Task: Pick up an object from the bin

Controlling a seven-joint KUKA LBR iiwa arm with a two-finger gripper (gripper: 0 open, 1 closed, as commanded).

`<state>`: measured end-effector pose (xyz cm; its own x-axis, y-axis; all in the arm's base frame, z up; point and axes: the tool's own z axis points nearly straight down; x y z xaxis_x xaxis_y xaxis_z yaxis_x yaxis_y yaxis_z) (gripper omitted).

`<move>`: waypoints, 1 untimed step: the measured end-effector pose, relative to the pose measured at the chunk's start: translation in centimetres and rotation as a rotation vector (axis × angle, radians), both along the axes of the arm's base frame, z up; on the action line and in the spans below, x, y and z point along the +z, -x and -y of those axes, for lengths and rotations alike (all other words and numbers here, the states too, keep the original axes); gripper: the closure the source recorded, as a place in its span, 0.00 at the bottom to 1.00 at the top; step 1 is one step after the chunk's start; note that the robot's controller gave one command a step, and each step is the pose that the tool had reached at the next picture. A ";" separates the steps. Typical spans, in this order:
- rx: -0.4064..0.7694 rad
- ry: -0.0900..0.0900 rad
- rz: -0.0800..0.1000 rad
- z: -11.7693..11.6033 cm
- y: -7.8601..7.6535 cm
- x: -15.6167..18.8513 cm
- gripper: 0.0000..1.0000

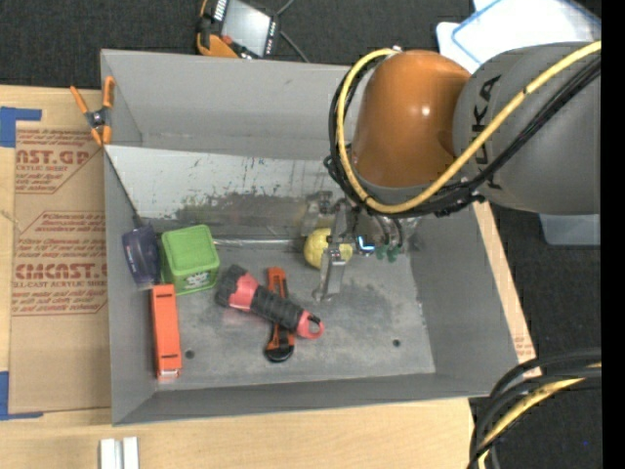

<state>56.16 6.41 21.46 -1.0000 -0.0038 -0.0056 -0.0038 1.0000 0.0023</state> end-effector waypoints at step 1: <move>0.130 0.000 -0.002 -2.6 -0.2 -5.5 0.00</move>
Offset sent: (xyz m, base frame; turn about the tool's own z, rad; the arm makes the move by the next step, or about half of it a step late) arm -0.0182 0.0363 -0.0747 -0.1135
